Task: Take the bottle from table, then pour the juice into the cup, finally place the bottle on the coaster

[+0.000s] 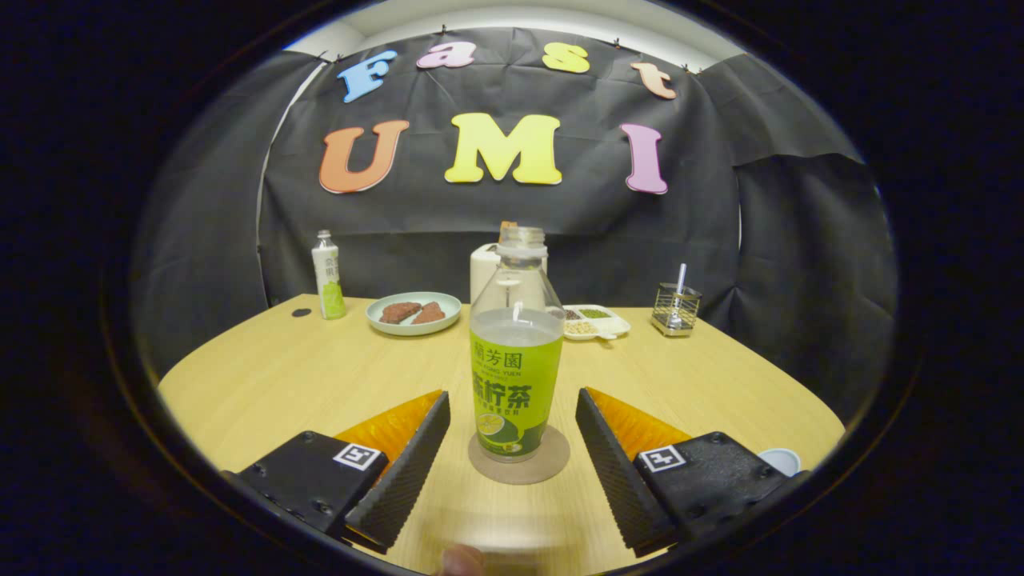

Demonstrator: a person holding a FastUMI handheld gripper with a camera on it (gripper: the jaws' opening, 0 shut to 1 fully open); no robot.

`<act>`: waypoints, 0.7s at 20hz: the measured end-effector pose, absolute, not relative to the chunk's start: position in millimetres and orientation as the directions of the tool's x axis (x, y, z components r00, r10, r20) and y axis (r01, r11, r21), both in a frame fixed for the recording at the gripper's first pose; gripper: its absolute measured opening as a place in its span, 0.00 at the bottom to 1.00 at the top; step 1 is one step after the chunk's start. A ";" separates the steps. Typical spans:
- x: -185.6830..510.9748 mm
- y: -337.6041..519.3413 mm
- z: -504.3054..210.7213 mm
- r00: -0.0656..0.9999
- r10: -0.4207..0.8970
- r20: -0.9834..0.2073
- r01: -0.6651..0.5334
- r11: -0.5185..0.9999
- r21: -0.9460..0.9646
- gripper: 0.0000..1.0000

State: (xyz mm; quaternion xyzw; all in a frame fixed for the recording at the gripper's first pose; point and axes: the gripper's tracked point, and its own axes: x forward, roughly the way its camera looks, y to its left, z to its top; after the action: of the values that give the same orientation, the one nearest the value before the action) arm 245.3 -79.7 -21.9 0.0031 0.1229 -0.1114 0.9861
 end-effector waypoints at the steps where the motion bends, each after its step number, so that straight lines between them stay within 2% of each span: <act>1: 234.1 -78.7 -16.9 0.946 -0.226 -0.233 0.226 0.974 -0.027 1.00; 10: 121.2 -66.5 53.5 0.957 -0.278 -0.088 0.276 0.961 -0.028 1.00; 14: 77.9 -61.3 56.9 0.959 -0.275 -0.071 0.276 0.961 -0.004 1.00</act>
State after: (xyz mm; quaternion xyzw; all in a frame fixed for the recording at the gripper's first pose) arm 77.9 -61.3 56.9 0.0032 0.0355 -0.1392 0.9896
